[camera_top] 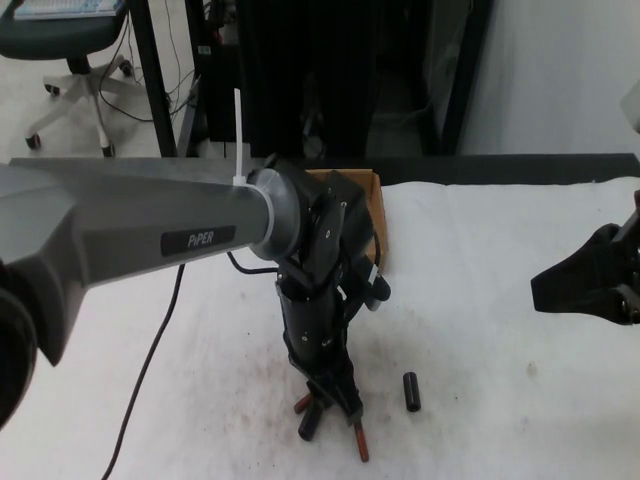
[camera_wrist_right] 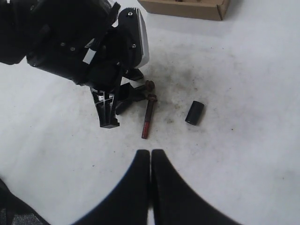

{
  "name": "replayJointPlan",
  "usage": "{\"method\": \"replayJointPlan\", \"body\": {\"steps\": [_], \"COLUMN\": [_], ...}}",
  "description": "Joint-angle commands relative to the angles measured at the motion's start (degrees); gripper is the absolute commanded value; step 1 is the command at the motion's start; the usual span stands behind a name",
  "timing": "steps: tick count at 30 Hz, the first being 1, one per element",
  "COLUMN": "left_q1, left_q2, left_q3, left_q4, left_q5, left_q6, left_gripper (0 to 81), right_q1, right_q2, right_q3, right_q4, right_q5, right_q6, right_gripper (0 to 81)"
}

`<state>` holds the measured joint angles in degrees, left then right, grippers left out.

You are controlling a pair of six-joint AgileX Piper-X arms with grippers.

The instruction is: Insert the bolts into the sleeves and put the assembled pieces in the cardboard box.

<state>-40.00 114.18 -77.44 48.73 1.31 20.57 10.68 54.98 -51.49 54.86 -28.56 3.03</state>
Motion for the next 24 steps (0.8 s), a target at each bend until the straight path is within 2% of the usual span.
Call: {"method": "replayJointPlan", "body": {"steps": [1, 11, 22, 24], "left_q1": [-0.2, -0.2, -0.2, -0.2], "left_q2": [0.0, 0.0, 0.0, 0.0], "left_q3": [0.3, 0.3, 0.3, 0.3], "left_q4": [-1.8, -2.6, -2.3, -2.1], "left_q5": [0.0, 0.0, 0.0, -0.8], "left_q6": [0.3, 0.3, -0.1, -0.1], "left_gripper": [40.9, 40.9, 40.9, 35.4], "right_q1": [-0.3, -0.3, -0.3, -0.3], "right_q2": [-0.5, -0.5, -0.5, -0.5], "right_q3": [0.0, 0.2, 5.4, 5.4], "right_q4": [0.2, 0.2, -0.6, -1.7], "right_q5": [-0.7, -0.7, -1.9, -1.9], "right_q6": [-0.3, -0.5, -0.1, -0.1], "right_gripper": [0.8, 0.8, 0.8, 0.8]}}
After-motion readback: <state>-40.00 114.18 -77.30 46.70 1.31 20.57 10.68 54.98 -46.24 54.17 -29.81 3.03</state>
